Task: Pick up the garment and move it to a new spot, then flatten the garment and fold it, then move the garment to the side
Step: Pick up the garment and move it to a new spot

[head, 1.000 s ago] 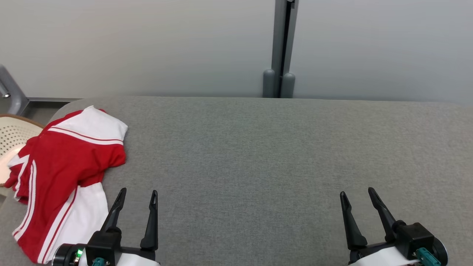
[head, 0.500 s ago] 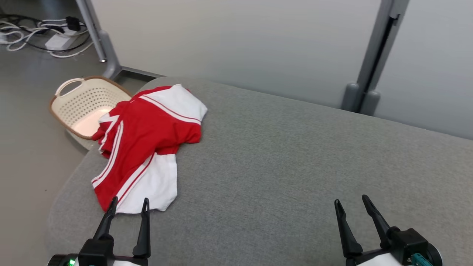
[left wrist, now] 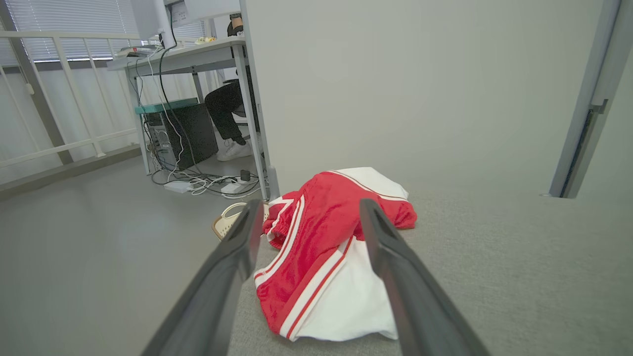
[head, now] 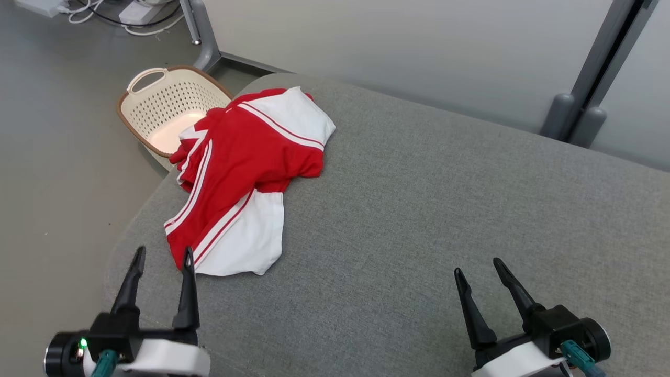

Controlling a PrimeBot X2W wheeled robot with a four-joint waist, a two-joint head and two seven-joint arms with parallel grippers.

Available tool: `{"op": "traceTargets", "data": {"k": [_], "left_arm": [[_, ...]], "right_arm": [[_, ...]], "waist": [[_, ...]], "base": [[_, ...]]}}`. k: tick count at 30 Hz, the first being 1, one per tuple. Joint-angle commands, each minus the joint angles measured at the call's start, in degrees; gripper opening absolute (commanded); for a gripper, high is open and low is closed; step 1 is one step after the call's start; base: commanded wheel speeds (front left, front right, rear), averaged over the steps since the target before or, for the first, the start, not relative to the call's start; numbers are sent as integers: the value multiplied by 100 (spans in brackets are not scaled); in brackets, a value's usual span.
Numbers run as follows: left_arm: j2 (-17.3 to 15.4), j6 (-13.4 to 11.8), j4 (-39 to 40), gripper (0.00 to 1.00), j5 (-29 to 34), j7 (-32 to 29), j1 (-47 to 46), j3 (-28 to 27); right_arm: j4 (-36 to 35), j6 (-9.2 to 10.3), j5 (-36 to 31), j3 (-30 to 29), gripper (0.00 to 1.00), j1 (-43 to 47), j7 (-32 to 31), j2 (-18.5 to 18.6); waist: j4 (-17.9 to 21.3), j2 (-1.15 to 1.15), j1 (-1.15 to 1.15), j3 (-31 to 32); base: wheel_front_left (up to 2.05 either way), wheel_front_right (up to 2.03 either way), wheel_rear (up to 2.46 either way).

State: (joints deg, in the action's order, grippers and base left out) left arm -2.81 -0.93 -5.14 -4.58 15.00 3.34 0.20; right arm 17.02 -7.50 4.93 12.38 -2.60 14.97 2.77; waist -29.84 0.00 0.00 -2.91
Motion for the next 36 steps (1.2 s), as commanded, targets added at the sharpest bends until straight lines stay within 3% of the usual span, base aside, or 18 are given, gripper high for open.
{"op": "traceTargets", "data": {"k": [1, 7, 13, 20, 28, 33, 34, 35, 36], "left_arm": [[-24, 126, -18, 100, 100, 27, -419, -65], [-89, 520, -789, 100, -68, 15, -1677, -314], [-468, 775, -2813, 100, -148, 17, -3549, -175], [-747, 842, -4928, 100, -672, -249, -5360, -93], [-823, 837, -6375, 100, -1103, -898, -6174, 83], [-831, 805, -6702, 100, -1142, -1057, -6213, 117], [-816, 812, -6724, 76, -1175, -1033, -6198, 111], [-811, 820, -6741, 18, -1187, -991, -6181, 119], [-805, 828, -6751, 0, -1208, -933, -6164, 133]], "right_arm": [[-14, 2, -122, -41, 100, -90, 34, 22], [-74, 2, -475, -258, 100, -168, 34, 79], [-267, 2, -702, -273, 100, -396, 34, 505], [-470, 2, -780, -290, 100, -854, 34, 870], [-428, 14, -797, -477, 100, -1050, -15, 1024], [-343, 17, -826, -538, 100, -1154, -29, 1038], [-329, 22, -824, -550, 100, -1156, -37, 1037], [-307, 22, -816, -558, 100, -1167, -40, 1036], [-286, 22, -805, -564, 100, -1183, -40, 1032]], "waist": [[-29, 0, 0, -260], [-12, 0, 0, -714], [251, 0, 0, -1478], [622, 0, 0, -2228], [827, 0, 0, -2815], [860, 0, 0, -2971], [855, 0, 0, -2976], [851, 0, 0, -2977], [844, 0, 0, -2968]], "base": [[0, 0, 0], [0, 0, 0], [0, 0, 0], [0, 0, 0], [0, 0, 0], [0, 0, 0], [0, 0, 0], [0, 0, 0], [0, 0, 0]]}}
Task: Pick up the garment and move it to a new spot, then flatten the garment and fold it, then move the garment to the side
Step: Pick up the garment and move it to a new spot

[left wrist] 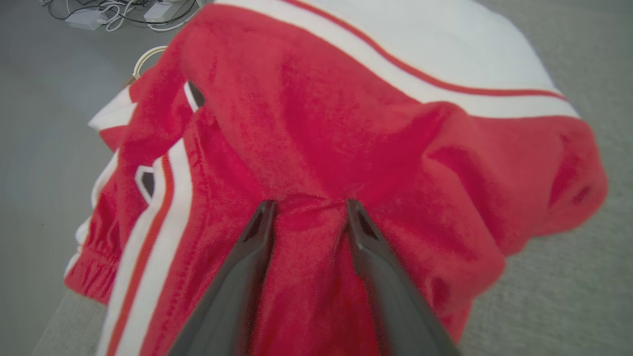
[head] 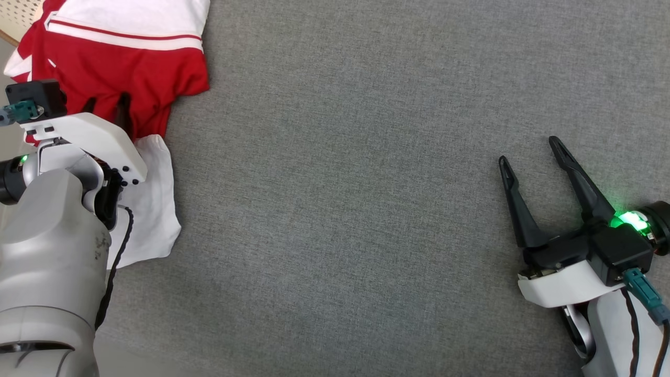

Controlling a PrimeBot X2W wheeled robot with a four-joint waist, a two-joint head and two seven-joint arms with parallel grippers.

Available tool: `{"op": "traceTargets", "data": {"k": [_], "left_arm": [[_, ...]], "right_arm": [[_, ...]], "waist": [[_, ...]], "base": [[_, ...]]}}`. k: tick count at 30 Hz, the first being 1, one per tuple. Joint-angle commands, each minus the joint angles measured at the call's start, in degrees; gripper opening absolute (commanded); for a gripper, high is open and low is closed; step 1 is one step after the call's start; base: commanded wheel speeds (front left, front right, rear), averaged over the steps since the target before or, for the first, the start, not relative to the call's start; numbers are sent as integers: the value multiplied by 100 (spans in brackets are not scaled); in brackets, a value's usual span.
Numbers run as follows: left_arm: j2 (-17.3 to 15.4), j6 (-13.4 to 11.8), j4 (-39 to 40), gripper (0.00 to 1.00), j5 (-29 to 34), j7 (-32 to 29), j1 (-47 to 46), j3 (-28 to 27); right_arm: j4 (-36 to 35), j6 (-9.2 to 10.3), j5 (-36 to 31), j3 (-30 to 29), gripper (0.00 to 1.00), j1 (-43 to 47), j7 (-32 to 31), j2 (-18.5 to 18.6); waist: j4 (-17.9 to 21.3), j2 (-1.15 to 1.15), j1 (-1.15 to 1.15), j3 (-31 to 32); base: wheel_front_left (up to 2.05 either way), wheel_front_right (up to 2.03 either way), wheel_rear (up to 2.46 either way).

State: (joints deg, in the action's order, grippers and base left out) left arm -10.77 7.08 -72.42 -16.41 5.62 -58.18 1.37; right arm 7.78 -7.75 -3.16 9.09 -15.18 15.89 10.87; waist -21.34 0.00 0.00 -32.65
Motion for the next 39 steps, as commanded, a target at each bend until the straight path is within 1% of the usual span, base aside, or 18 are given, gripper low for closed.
{"op": "traceTargets", "data": {"k": [1, 4, 7, 9, 10, 11, 15, 16, 20, 22, 26, 29, 31, 33, 34, 37, 39], "left_arm": [[6, 35, -29, 0, -52, 81, 2, 20], [77, 43, 1, 0, -248, 389, 12, -36], [102, 40, 176, 0, -419, 648, 49, 89], [123, 36, 386, 0, -639, 773, 109, 168], [123, 36, 386, 0, -639, 773, 109, 168], [65, 36, 653, 0, -789, 858, 189, 348], [-163, 37, 1339, 0, -1058, 947, 339, 815], [-163, 37, 1339, 0, -1058, 947, 339, 815], [-459, 37, 2066, 0, -1199, 964, 423, 1279], [-612, 37, 2437, 0, -1264, 966, 444, 1481], [-887, 38, 3083, 0, -1358, 951, 378, 1821], [-1056, 38, 3512, 0, -1418, 810, 277, 2025], [-1155, 38, 3787, 0, -1417, 667, 230, 2131], [-1196, 38, 4051, 0, -1458, 502, 199, 2216], [-1240, 38, 4283, 0, -1443, 340, 159, 2315], [-1232, 38, 4587, 0, -1431, 147, 137, 2437], [-1158, 38, 4769, 0, -1413, 49, 146, 2548]], "right_arm": [[651, 47, 16, -236, 100, 60, -132, 222], [648, 47, 44, -231, 100, 32, -132, 203], [615, 47, 78, -198, 100, 71, -116, 119], [600, 46, 108, -132, 100, 111, -109, 32], [600, 46, 108, -132, 100, 111, -109, 32], [567, 32, 149, -61, 100, 152, -97, -89], [565, 28, 224, 13, 100, 211, -75, -341], [565, 28, 224, 13, 100, 211, -75, -341], [576, 30, 330, 40, 100, 265, -72, -540], [573, 30, 382, 39, 100, 334, -72, -638], [568, 29, 476, 38, 100, 373, -72, -750], [555, 30, 540, 30, 100, 399, -72, -786], [509, 28, 716, 82, 100, 402, -72, -793], [474, 28, 891, 132, 100, 383, -72, -793], [436, 29, 1018, 153, 100, 351, -71, -795], [382, 28, 1188, 150, 100, 340, -72, -797], [362, 28, 1257, 106, 100, 359, -72, -794]], "waist": [[-16, 0, 0, 26], [-62, 0, 0, 142], [-91, 0, 0, 337], [-89, 0, 0, 512], [-89, 0, 0, 512], [-70, 0, 0, 709], [42, 0, 0, 1149], [42, 0, 0, 1149], [302, 0, 0, 1556], [490, 0, 0, 1727], [1009, 0, 0, 2004], [1490, 0, 0, 2139], [1868, 0, 0, 2189], [2260, 0, 0, 2201], [2656, 0, 0, 2195], [3229, 0, 0, 2161], [3545, 0, 0, 2123]], "base": [[0, 0, 0], [0, 0, 0], [0, 0, 0], [0, 0, 0], [0, 0, 0], [0, 0, 0], [0, 0, 0], [0, 0, 0], [0, 0, 0], [0, 0, 0], [0, 0, 0], [0, 0, 0], [0, 0, 0], [0, 0, 0], [0, 0, 0], [0, 0, 0], [0, 0, 0]]}}
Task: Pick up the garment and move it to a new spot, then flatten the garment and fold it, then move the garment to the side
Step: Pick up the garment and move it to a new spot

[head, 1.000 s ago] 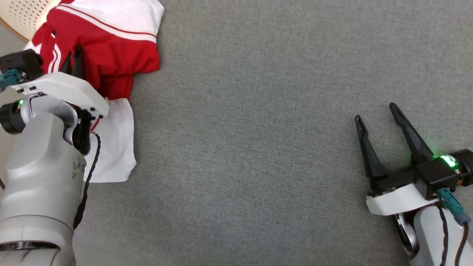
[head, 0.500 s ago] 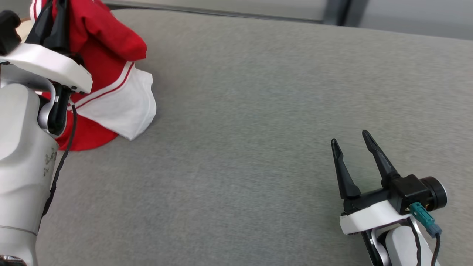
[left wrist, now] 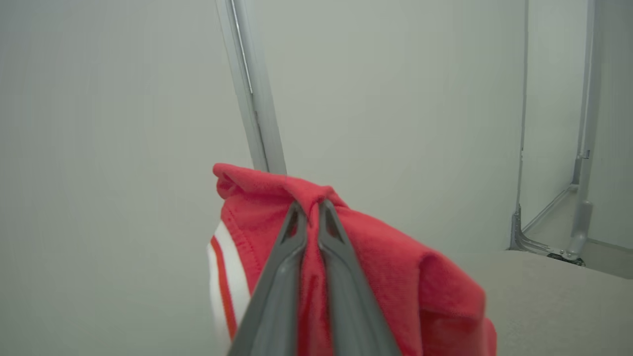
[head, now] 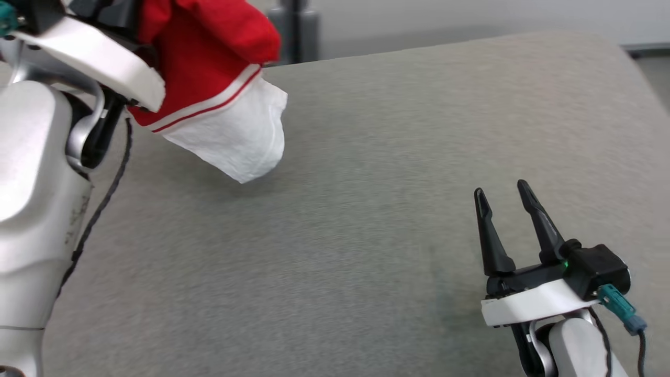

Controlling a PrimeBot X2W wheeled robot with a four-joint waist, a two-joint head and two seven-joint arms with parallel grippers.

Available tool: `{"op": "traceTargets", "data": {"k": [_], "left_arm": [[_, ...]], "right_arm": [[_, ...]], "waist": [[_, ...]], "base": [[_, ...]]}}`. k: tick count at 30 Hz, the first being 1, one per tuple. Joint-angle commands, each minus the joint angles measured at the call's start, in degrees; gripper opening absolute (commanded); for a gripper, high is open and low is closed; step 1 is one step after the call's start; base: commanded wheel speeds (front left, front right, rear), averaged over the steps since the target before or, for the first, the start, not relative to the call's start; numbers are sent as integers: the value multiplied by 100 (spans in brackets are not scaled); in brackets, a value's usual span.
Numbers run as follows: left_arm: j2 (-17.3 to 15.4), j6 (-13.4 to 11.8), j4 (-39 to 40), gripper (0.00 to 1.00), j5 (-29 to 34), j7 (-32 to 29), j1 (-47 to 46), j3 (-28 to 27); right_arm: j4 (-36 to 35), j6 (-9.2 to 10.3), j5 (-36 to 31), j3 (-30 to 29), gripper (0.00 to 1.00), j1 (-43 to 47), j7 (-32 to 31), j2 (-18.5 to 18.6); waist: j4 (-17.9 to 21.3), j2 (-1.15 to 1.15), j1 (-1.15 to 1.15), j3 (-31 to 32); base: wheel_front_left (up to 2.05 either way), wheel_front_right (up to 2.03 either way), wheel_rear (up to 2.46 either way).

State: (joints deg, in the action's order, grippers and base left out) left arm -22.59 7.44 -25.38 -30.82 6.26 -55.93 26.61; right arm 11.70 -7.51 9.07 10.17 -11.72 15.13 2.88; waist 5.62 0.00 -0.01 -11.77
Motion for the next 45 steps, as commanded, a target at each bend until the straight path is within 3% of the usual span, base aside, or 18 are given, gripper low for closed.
{"op": "traceTargets", "data": {"k": [1, 6, 10, 13, 19, 23, 24, 25, 26, 30, 34, 37, 41, 45], "left_arm": [[63, 2, 134, 0, 38, -78, -69, 96], [238, -2, 324, 0, 28, -293, 94, 487], [346, -2, 358, 0, -99, -366, 493, 924], [428, -2, 309, 0, -203, -274, 957, 1302], [502, 0, -82, 0, 228, 304, 1857, 2151], [812, -1, -513, 0, -53, 624, 2528, 2518], [880, 0, -544, 38, -177, 688, 2678, 2589], [931, -1, -550, 85, -322, 754, 2800, 2622], [961, -1, -550, 100, -448, 806, 2915, 2564], [1125, -250, -89, 100, -536, 898, 3321, 1653], [1207, -634, 837, 100, 15, 885, 4165, 417], [1412, -776, 1403, 100, 404, 887, 4802, -446], [1676, -776, 1811, 100, 856, 887, 5572, -1333], [1849, -679, 2007, 100, 1315, 888, 6162, -1868]], "right_arm": [[-40, 4, 60, -24, 100, 33, 4, 1], [-83, 3, 152, -119, 100, 74, 4, 3], [-127, 3, 173, -194, 100, 82, 4, 0], [-128, 3, 138, -254, 100, 83, 4, 0], [-81, 3, 7, -331, 100, 145, 5, 5], [-35, 3, -138, -356, 100, 225, 4, 4], [-18, 3, -174, -360, 100, 239, 4, 8], [-9, 3, -220, -376, 100, 260, 5, 8], [9, 4, -264, -385, 100, 277, 5, 10], [80, 4, -392, -415, 100, 437, 4, 7], [147, 3, -417, -385, 100, 650, 5, 5], [178, 4, -411, -315, 100, 830, 4, 7], [202, 4, -404, -286, 100, 1073, 4, 6], [136, 4, -466, -215, 100, 1283, 4, 6]], "waist": [[982, 0, 1, 7], [1369, 0, 1, -161], [1351, 0, 1, -305], [1186, 0, 1, -394], [757, 0, 1, -470], [358, 0, 1, -381], [262, 0, 1, -333], [150, 0, 1, -269], [44, 0, 1, -200], [-381, 0, 1, 153], [-774, 0, 1, 561], [-1009, 0, 1, 858], [-1234, 0, 1, 1182], [-1329, 0, 1, 1385]], "base": [[0, 0, 0], [0, 0, 0], [0, 0, 0], [0, 0, 0], [0, 0, 0], [0, 0, 0], [0, 0, 0], [0, 0, 0], [0, 0, 0], [0, 0, 0], [0, 0, 0], [0, 0, 0], [0, 0, 0], [0, 0, 0]]}}
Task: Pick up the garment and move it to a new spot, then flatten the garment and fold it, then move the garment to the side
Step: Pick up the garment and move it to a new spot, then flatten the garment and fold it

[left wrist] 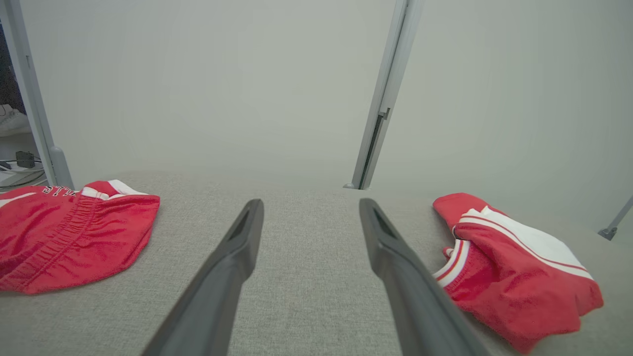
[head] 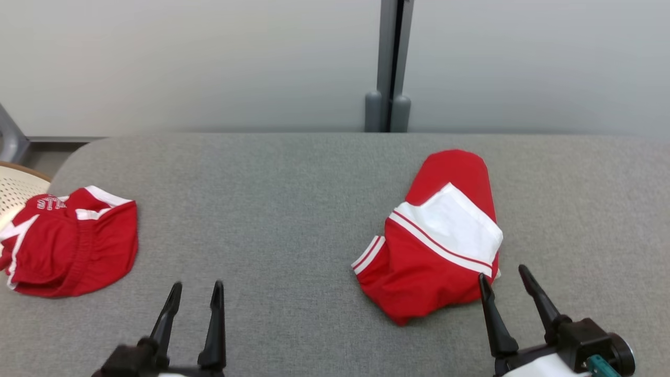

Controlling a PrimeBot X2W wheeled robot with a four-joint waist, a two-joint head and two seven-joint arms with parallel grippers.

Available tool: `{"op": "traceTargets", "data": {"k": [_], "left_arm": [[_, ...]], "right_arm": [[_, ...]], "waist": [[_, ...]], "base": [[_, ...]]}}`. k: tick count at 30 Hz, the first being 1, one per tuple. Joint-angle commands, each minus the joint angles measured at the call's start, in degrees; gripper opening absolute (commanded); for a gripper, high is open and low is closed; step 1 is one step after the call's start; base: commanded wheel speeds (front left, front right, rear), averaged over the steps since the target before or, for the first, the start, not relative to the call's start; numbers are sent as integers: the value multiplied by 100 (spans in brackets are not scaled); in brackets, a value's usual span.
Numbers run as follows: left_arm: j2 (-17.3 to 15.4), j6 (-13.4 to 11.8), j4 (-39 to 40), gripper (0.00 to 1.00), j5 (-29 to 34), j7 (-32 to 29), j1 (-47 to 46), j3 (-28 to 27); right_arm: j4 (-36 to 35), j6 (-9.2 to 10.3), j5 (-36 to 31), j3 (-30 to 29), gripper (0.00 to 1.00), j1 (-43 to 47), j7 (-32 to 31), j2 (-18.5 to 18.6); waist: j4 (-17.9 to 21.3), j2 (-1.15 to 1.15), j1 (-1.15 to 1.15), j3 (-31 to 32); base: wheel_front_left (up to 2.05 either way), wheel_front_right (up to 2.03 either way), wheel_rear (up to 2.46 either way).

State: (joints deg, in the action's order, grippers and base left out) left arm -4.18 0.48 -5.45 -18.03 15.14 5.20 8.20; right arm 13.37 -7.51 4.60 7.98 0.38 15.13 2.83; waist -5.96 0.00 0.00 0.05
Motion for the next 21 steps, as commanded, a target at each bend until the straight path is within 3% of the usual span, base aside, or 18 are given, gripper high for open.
{"op": "traceTargets", "data": {"k": [1, 9, 21], "left_arm": [[33, 45, 37, 100, 149, -1, 189, -110], [114, 196, -137, 100, 643, 0, 754, -432], [120, 111, -203, 100, 675, 1, 729, -374]], "right_arm": [[-41, 4, -17, 27, 100, 140, 4, 13], [35, 4, 91, 150, 100, 430, 5, 13], [150, 4, 190, 194, 100, 364, 4, 11]], "waist": [[-174, 0, 0, 248], [-88, 0, 0, 394], [58, 0, 0, 482]], "base": [[0, 0, 0], [0, 0, 0], [0, 0, 0]]}}
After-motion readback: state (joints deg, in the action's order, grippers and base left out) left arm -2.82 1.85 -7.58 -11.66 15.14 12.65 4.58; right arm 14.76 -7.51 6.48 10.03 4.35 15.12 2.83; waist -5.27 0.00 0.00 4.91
